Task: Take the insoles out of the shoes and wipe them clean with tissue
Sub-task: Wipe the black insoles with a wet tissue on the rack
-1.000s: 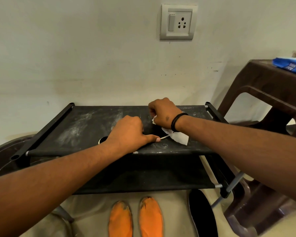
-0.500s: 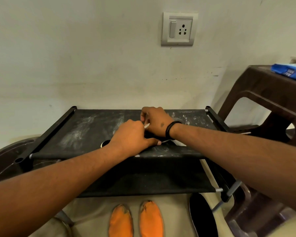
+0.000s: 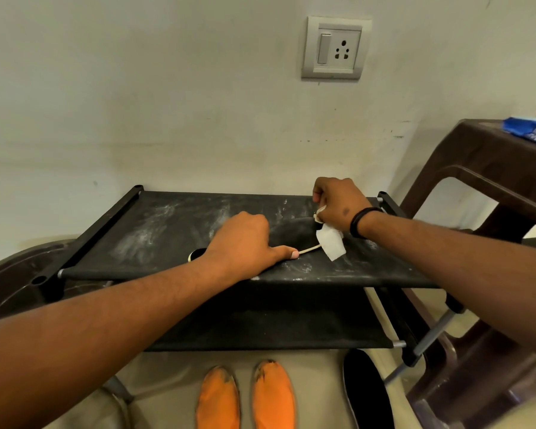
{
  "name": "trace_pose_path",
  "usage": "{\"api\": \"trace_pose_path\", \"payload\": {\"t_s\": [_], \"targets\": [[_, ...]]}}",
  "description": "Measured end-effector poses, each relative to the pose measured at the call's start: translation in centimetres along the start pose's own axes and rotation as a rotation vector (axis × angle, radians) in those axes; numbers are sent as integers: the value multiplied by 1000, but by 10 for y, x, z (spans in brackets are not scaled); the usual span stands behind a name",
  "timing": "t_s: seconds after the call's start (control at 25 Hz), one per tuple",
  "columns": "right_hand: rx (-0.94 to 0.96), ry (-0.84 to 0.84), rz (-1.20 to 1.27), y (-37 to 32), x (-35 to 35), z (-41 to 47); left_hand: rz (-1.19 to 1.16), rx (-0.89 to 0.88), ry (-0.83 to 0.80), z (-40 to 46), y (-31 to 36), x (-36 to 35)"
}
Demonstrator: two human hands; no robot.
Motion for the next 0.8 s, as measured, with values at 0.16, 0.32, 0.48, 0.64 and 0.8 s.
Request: {"api": "trace_pose_path", "payload": {"t_s": [0.16, 0.32, 0.48, 0.64, 0.8], "targets": [[155, 0, 88, -50, -30, -3, -2, -3, 9, 0, 3, 1], [315, -110, 52, -85, -45, -7, -30, -9, 3, -1, 3, 3], [186, -103, -44, -51, -27, 5, -14, 6, 3, 0, 2, 1], [62, -61, -159, -5, 1, 4, -16, 17, -14, 0, 0, 0], [15, -182, -455, 21, 32, -11, 5, 11, -7, 0, -1, 0]]}}
Point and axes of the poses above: each hand's wrist, its own z-axis towards the middle knuckle, its own x-axis out of the back of the hand, y = z × x, the point moved 4 cm from there along z, towards the middle knuckle
